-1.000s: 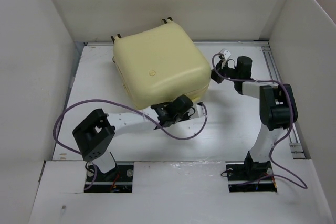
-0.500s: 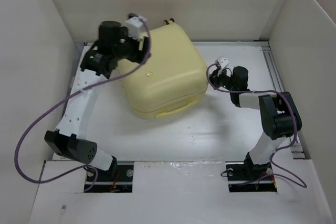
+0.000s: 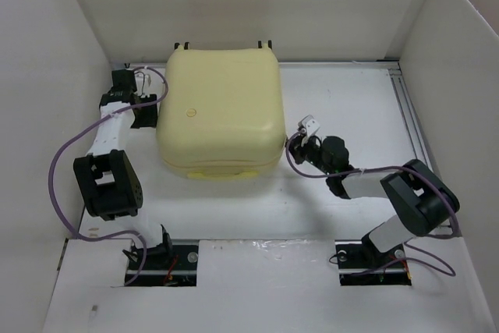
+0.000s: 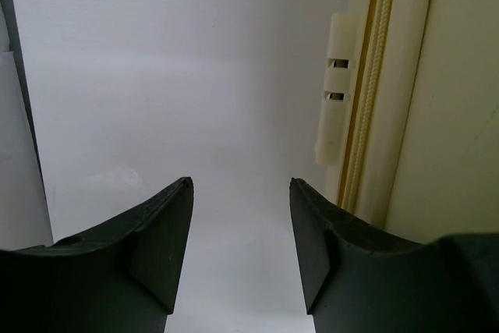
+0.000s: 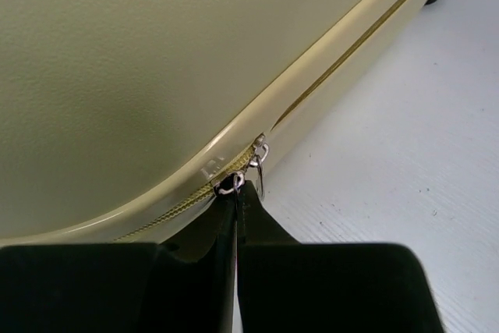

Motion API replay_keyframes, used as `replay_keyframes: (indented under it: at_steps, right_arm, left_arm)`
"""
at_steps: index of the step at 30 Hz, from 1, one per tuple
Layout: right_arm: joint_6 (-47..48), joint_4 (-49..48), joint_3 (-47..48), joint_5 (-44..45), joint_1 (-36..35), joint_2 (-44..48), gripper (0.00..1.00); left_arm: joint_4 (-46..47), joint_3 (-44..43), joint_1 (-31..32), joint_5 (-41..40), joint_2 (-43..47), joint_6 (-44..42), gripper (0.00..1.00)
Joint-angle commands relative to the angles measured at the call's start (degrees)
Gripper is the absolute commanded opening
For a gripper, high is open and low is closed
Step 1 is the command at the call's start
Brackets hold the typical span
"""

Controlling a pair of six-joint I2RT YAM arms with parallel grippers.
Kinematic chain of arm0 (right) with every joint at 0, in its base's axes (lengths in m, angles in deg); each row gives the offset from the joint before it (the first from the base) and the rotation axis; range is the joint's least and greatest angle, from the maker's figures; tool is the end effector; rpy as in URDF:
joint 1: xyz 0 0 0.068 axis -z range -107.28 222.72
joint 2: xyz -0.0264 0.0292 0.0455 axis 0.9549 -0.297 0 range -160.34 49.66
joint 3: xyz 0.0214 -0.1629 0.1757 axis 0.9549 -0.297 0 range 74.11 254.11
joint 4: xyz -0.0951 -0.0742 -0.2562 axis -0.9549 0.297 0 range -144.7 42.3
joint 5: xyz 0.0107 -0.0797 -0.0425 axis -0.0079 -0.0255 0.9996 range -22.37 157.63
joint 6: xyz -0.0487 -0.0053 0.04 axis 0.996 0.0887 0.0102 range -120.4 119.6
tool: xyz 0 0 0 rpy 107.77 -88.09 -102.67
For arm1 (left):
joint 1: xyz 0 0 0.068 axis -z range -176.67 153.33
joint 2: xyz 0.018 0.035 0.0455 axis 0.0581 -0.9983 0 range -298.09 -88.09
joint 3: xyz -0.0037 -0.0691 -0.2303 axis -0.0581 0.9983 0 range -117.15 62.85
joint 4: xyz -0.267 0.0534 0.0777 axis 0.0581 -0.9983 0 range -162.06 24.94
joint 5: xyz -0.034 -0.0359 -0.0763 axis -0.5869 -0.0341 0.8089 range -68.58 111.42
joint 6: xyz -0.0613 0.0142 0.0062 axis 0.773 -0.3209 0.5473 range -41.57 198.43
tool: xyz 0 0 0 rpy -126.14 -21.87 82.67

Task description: Pack the luggage

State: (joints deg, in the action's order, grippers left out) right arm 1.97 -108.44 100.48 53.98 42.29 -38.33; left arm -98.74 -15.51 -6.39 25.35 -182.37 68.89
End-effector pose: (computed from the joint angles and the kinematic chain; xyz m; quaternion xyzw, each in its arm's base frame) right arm 0.2635 0.1681 0.1200 -0.2863 0.6962 0.2450 0.6110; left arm 0.3858 0.0628 0.2343 0.0104 0.9379 0.0261 0.3457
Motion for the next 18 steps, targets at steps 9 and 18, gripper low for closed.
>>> replay_keyframes:
  at_steps: [9,18]
  right_arm:
    - [-1.58,11.36,8.43,5.54,0.63,8.6,0.56]
    - [-6.49,48.88,13.43,22.7,12.93,32.66,1.0]
  left_arm:
    - [0.9,-3.97,1.73,-0.93,-1.26,2.86,0.49]
    - [-2.28,-12.68,-4.35,-6.02,-0.2,3.48,0.56]
